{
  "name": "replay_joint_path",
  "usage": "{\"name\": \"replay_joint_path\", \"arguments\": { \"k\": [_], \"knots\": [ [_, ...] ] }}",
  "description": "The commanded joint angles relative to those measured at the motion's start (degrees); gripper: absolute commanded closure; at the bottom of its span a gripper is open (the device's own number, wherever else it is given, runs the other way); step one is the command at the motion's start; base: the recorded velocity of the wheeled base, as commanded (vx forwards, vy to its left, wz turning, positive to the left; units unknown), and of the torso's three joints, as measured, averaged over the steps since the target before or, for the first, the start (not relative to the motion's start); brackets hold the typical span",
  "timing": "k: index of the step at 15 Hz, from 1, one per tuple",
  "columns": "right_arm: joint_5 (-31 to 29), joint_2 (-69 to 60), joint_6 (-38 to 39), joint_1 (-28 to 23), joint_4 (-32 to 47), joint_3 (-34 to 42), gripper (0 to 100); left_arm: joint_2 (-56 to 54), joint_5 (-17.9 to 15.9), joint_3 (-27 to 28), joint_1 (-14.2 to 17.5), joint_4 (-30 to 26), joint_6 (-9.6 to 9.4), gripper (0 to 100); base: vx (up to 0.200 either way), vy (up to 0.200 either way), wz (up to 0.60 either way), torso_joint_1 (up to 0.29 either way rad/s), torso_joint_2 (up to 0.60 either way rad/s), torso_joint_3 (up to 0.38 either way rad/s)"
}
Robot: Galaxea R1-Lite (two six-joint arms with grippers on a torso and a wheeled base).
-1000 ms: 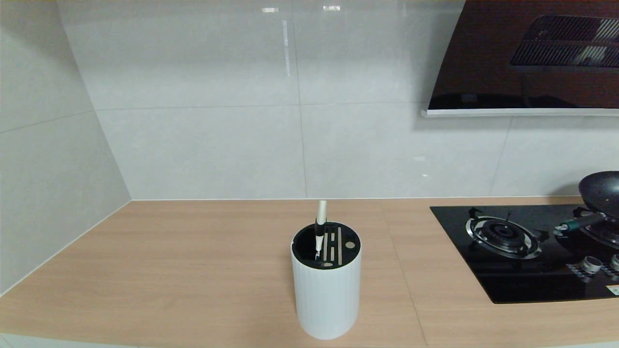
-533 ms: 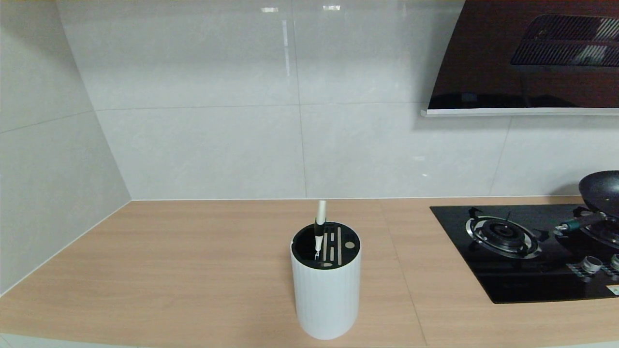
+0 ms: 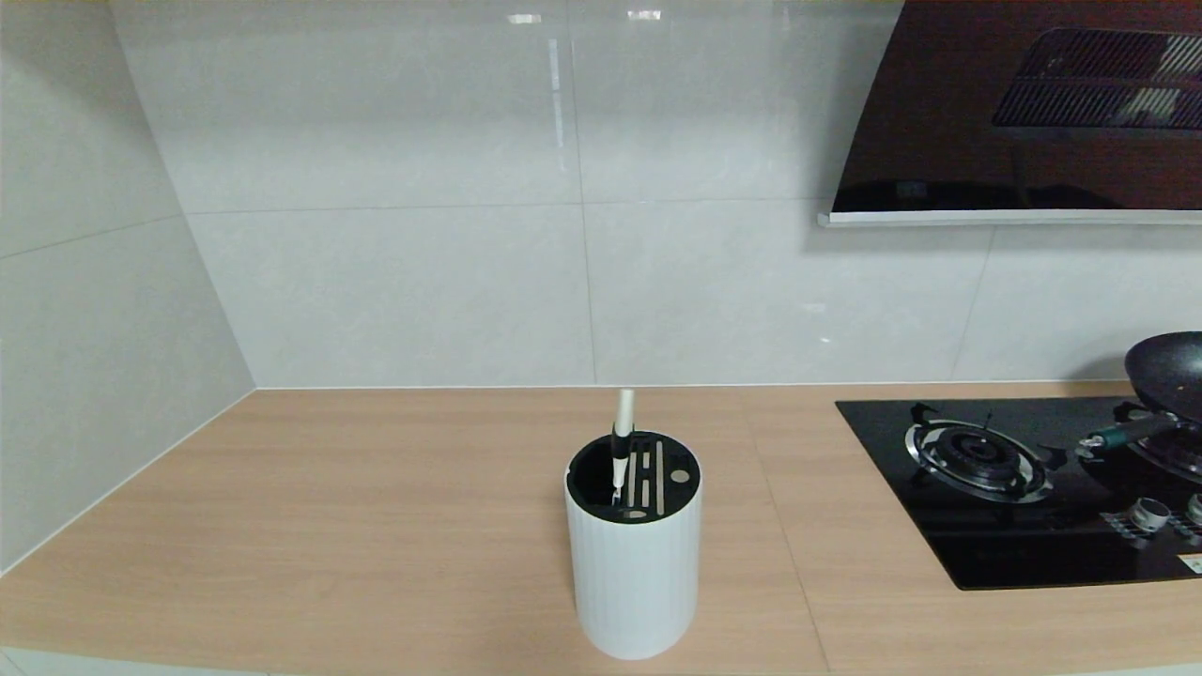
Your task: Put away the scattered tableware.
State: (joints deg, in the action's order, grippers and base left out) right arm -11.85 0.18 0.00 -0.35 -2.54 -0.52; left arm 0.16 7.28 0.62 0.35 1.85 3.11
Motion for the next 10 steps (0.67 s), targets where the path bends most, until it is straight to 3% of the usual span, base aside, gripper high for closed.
{"name": "replay_joint_path", "arguments": {
  "k": [1, 2, 3, 5, 6, 8, 10],
  "knots": [
    [4.7, 0.0, 0.0, 0.1, 0.1, 0.5, 0, -0.2, -3.9, -0.6, 0.1, -0.1, -0.03, 0, 0.0, 0.0, 0.0, 0.0, 0.0, 0.0],
    [9.7, 0.0, -0.2, 0.1, 1.0, 0.5, 0, -0.2, -4.6, -0.6, -0.1, -0.1, -0.47, 0, 0.0, 0.0, 0.0, 0.0, 0.0, 0.0],
    [14.0, 0.0, -0.6, 0.1, 3.9, 0.3, 0, -0.2, -5.8, -0.6, -0.1, -0.8, -3.02, 0, 0.0, 0.0, 0.0, 0.0, 0.0, 0.0],
    [13.9, 0.0, -0.4, 0.3, 2.6, 0.5, 0, -0.2, -8.5, -0.6, -0.2, -2.4, -8.38, 0, 0.0, 0.0, 0.0, 0.0, 0.0, 0.0],
    [13.8, 0.0, -0.4, 0.3, 2.6, 0.5, 0, -0.2, -9.7, -0.6, -0.1, -2.3, -9.96, 0, 0.0, 0.0, 0.0, 0.0, 0.0, 0.0],
    [13.8, 0.0, -0.4, 0.3, 2.6, 0.5, 0, -0.2, -10.2, -0.6, -0.2, -2.3, -8.38, 0, 0.0, 0.0, 0.0, 0.0, 0.0, 0.0],
    [13.8, 0.0, -0.4, 0.3, 2.6, 0.5, 0, -0.2, -10.2, -0.6, -0.2, -2.3, -8.21, 0, 0.0, 0.0, 0.0, 0.0, 0.0, 0.0]
  ]
}}
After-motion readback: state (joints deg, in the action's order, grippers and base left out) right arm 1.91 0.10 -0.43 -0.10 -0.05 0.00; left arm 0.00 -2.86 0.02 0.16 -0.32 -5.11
